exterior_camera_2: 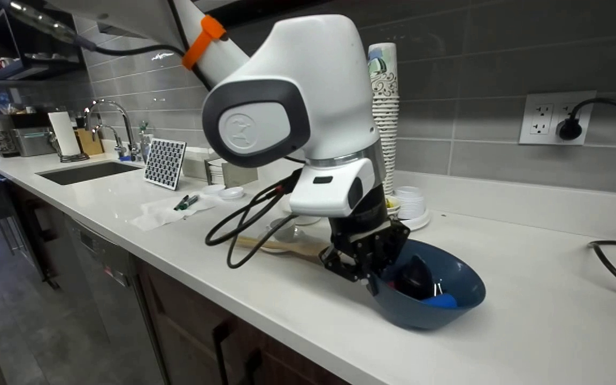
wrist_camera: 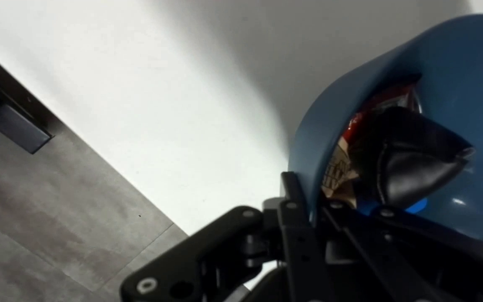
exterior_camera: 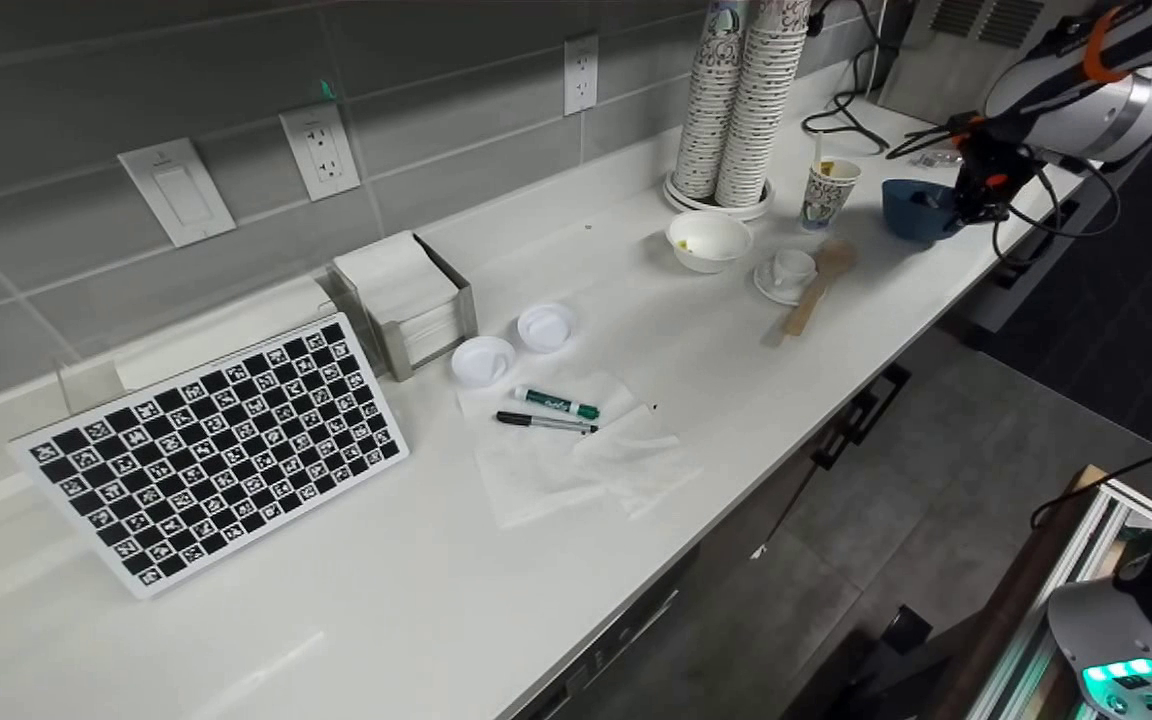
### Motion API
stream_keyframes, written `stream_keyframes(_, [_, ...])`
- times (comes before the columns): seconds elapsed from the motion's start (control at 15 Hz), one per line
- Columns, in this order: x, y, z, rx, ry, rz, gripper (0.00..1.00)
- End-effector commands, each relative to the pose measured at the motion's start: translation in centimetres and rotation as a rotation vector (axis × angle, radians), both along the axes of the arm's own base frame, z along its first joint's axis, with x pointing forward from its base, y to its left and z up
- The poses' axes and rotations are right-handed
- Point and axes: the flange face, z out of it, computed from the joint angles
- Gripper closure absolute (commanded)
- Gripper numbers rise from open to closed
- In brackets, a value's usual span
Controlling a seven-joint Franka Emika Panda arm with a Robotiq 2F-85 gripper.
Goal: Move the blue bowl to the right
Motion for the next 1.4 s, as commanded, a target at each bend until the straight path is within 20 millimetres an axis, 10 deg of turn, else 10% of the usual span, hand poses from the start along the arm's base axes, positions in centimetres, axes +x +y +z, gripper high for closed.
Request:
stream_keyframes(0.0, [1.9, -1.2, -0.4, -0.012, -0.053, -0.185, 0.7])
stream_keyframes(0.2, [2.7, -0.3, 0.4, 0.009, -0.069, -0.239, 0.56])
stream_keyframes(0.73, [-0.2, 5.8, 14.1, -0.168, 0.0, 0.157, 0.02])
stream_keyframes(1.33, [-2.8, 17.1, 16.6, -0.28, -0.029, 0.643, 0.0])
